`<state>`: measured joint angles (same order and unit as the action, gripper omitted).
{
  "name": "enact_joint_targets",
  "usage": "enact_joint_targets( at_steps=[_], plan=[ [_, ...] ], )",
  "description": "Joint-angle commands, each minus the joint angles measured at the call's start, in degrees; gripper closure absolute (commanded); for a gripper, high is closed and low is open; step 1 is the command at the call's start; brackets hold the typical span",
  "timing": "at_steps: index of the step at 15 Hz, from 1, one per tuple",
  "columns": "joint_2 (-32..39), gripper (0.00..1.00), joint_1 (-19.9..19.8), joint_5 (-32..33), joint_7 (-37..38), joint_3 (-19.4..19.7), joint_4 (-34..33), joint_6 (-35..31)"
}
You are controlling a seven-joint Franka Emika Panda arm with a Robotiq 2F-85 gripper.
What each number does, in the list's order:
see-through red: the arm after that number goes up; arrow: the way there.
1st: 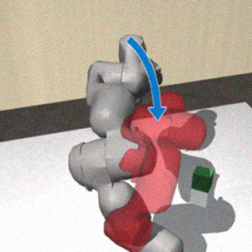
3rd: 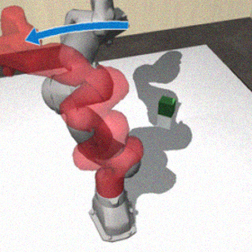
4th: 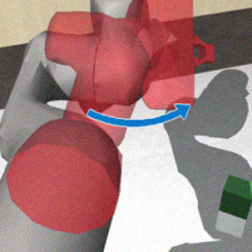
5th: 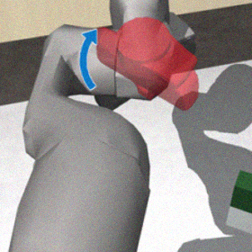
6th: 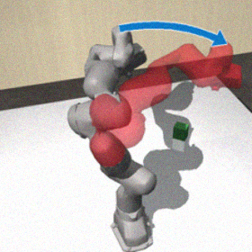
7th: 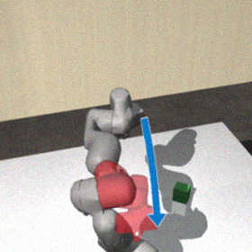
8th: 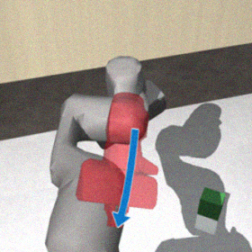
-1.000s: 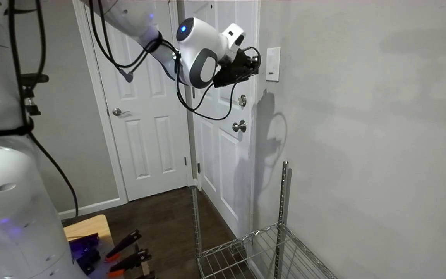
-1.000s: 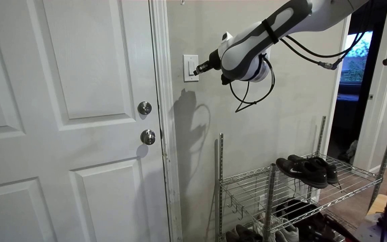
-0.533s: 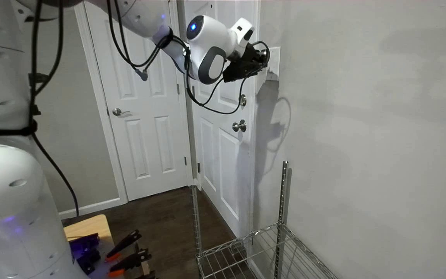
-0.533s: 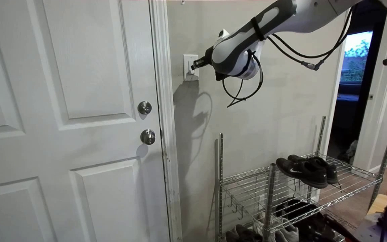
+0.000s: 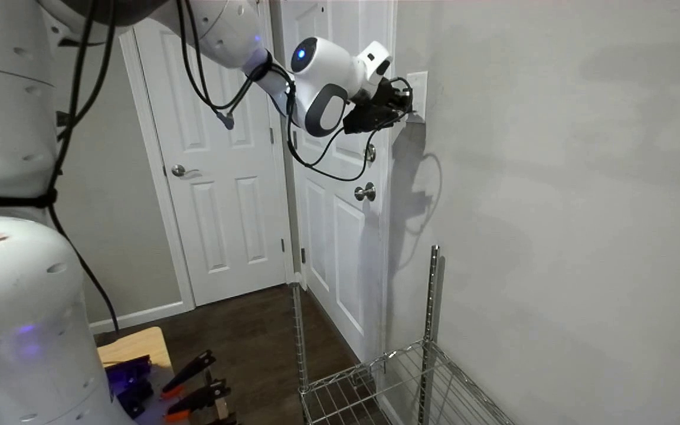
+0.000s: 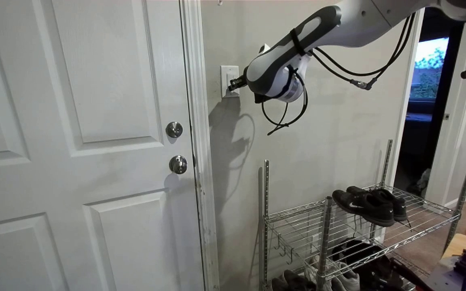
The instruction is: Flip the switch on the wall
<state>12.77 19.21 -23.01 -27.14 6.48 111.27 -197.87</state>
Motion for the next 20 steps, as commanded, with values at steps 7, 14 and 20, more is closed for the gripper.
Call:
enact_joint_targets(
  at_steps=[7,14,20],
  plan=[
    [3.7,0.98,15.8,-7.8,-3.0,16.7,-4.4,0.0],
    [6.0,0.97,27.1,-11.3,-1.0,28.9,-5.2,-0.1],
    [6.8,0.98,48.4,-21.1,-0.3,49.8,-7.9,0.1]
  ],
)
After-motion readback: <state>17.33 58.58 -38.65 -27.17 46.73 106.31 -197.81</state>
